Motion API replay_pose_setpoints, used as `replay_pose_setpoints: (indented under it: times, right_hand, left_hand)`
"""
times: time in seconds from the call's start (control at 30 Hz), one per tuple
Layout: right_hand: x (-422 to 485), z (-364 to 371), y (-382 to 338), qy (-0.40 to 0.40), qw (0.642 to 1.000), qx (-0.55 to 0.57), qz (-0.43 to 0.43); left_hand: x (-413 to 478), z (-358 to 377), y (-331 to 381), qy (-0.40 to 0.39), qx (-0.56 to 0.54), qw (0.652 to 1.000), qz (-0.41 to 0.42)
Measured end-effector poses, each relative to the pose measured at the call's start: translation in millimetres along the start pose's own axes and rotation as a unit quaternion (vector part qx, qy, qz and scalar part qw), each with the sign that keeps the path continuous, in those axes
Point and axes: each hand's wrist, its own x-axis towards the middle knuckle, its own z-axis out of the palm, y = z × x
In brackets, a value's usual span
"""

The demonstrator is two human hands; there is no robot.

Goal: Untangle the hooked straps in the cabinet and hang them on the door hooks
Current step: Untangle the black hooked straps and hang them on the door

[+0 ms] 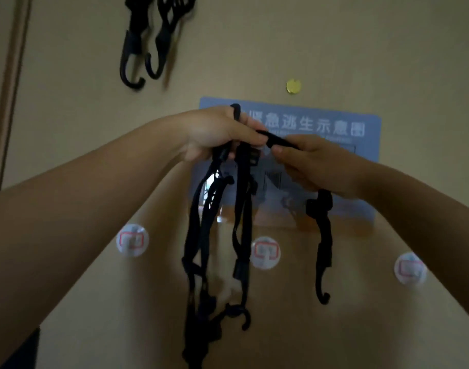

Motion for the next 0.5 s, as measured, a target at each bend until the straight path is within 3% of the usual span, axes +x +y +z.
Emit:
replay_pose_setpoints:
  times: [0.27,0.37,0.5]
  right_hand:
    - [43.9,-68.0,-28.6,-0.028,0.979,0.201,-0.029]
    - [58.0,-89.3,-33.3,0.005,0.979,0.201,-0.045]
    - [79.8,-110.3,-34.8,0.095,0.984,0.14,-0.059]
  left_hand:
    - [41.1,-40.0,43.3,-0.029,-0.122,0.989,0.076]
    - [58.0,-50.5,61.7,-0.021,-0.084,0.993,0.074]
    - [86.7,-56.5,84.2,0.047,0.011,0.992,0.113]
